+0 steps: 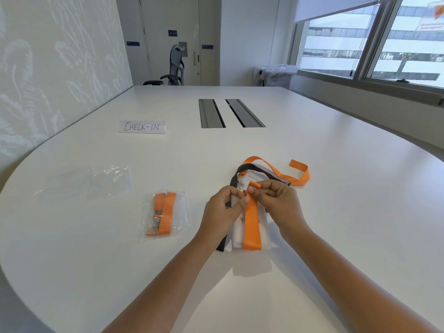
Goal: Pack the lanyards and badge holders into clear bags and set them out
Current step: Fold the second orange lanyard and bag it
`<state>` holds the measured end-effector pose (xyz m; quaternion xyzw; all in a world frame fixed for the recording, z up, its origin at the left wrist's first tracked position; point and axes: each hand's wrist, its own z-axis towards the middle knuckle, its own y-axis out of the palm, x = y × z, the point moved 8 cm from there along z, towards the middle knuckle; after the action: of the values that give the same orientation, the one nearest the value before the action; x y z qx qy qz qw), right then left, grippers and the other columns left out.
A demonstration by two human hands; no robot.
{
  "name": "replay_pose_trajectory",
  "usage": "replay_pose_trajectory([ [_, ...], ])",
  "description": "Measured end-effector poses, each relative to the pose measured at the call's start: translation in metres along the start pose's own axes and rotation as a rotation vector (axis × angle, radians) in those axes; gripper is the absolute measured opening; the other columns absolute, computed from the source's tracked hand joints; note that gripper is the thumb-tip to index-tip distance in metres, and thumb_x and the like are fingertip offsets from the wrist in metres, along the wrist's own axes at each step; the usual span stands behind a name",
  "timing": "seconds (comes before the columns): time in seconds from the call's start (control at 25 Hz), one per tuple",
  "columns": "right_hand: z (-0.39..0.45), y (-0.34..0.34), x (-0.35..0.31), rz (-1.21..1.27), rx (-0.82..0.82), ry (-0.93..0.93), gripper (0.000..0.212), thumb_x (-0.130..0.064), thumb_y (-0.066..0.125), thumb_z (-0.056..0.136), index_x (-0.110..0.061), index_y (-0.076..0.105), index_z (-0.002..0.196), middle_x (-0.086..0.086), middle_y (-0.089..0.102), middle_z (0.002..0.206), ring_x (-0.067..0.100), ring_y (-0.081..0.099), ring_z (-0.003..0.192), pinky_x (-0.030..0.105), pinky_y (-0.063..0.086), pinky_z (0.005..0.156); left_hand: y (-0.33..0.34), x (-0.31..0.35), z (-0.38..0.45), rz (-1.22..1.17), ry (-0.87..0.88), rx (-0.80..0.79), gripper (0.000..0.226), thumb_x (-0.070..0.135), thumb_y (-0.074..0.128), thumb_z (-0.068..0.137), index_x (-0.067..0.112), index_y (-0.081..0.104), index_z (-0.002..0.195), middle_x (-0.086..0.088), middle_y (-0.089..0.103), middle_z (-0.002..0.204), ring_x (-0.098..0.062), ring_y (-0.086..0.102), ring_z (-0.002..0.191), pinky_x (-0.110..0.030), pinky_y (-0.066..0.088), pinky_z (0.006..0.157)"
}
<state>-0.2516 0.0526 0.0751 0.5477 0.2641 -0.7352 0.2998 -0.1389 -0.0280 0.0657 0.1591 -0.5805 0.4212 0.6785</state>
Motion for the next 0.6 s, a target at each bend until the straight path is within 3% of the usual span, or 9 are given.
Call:
replay_pose_trajectory([
  [0.2, 0.001, -0.010, 0.002, 0.040, 0.089, 0.008, 0.005, -0.032, 0.069, 0.075, -0.028, 0.069, 0.072, -0.011, 0.071, 0.072, 0.007, 0.067, 0.071, 0.021, 0.056, 0.062, -0.001, -0.001, -0.001, -0.026, -0.001, 0.016, 0.008, 0.020, 0.059, 0.087, 0.018, 0.054, 0.094, 0.004, 0.060, 0.099, -0.016, 0.060, 0.096, -0.025, 0.052, 0.080],
  [0.4, 0.006, -0.013, 0.010, 0.134, 0.060, 0.155, 0.011, -0.026, 0.066, 0.079, -0.016, 0.067, 0.075, -0.007, 0.069, 0.075, 0.012, 0.068, 0.072, 0.024, 0.057, 0.060, -0.011, 0.005, -0.002, 0.065, 0.064, 0.100, 0.016, 0.022, 0.057, 0.088, 0.025, 0.044, 0.098, 0.008, 0.056, 0.101, -0.013, 0.059, 0.089, -0.016, 0.050, 0.073],
  [0.6, 0.008, -0.023, 0.001, -0.020, 0.090, 0.108, 0.011, -0.027, 0.066, 0.080, -0.019, 0.068, 0.073, -0.003, 0.067, 0.073, 0.012, 0.065, 0.067, 0.018, 0.054, 0.053, -0.011, 0.005, -0.002, 0.119, 0.095, 0.105, 0.018, 0.024, 0.057, 0.088, 0.030, 0.046, 0.101, 0.010, 0.058, 0.101, -0.016, 0.061, 0.090, -0.024, 0.052, 0.077],
])
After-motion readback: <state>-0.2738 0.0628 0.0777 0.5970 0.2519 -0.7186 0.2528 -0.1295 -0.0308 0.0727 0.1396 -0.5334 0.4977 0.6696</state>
